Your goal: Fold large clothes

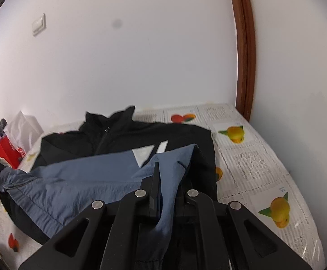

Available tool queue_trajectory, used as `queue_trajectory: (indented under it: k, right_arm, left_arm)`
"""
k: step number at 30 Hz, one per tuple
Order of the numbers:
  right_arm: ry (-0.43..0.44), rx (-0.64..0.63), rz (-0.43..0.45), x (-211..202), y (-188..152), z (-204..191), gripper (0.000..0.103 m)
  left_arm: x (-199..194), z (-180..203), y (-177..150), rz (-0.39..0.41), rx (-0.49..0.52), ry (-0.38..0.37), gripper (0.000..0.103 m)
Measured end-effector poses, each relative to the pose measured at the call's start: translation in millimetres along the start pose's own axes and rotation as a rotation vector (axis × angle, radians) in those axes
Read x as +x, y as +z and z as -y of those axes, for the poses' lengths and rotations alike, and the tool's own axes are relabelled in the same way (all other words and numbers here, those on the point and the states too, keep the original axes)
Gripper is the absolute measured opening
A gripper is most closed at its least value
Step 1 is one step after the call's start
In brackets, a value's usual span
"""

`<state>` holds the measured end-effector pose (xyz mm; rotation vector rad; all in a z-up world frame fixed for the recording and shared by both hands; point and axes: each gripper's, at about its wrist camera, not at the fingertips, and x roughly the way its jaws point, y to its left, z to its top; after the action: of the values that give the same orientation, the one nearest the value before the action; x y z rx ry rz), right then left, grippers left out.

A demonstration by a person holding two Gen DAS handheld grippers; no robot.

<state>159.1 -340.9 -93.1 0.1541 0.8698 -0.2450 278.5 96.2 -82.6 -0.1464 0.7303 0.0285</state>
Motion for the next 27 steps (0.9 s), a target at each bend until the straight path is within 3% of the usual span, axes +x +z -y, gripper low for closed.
queue_trajectory:
  k: [7,13,16,18,20,27]
  right_arm:
    - [-0.051,-0.044,-0.102,49.2,-20.6,-0.6,0.007]
    - [-0.058,-0.037,-0.13,61.6,-27.5,3.9,0.011]
    - [-0.058,-0.048,-0.153,56.7,-26.0,1.0,0.022]
    - [-0.025,-0.052,-0.154,45.3,-25.7,0.6,0.041]
    - [-0.02,-0.068,-0.127,29.0,-25.7,-1.0,0.047]
    - [-0.072,-0.077,-0.071,-28.1,-35.6,18.5,0.05]
  left_arm:
    - [36.5,1.2,-11.2,-0.07,0.012,0.026,0.01]
    - [41.5,3.2,-12.8,-0.081,0.024,0.033,0.013]
    - [36.8,5.0,-12.7,-0.088,0.033,0.016,0.026]
    - [28.6,5.5,-12.6,-0.079,0.03,-0.006,0.044]
    - [15.0,5.3,-12.8,-0.048,0.036,-0.014,0.052]
    - [-23.1,-11.9,-17.0,0.005,0.047,0.02,0.058]
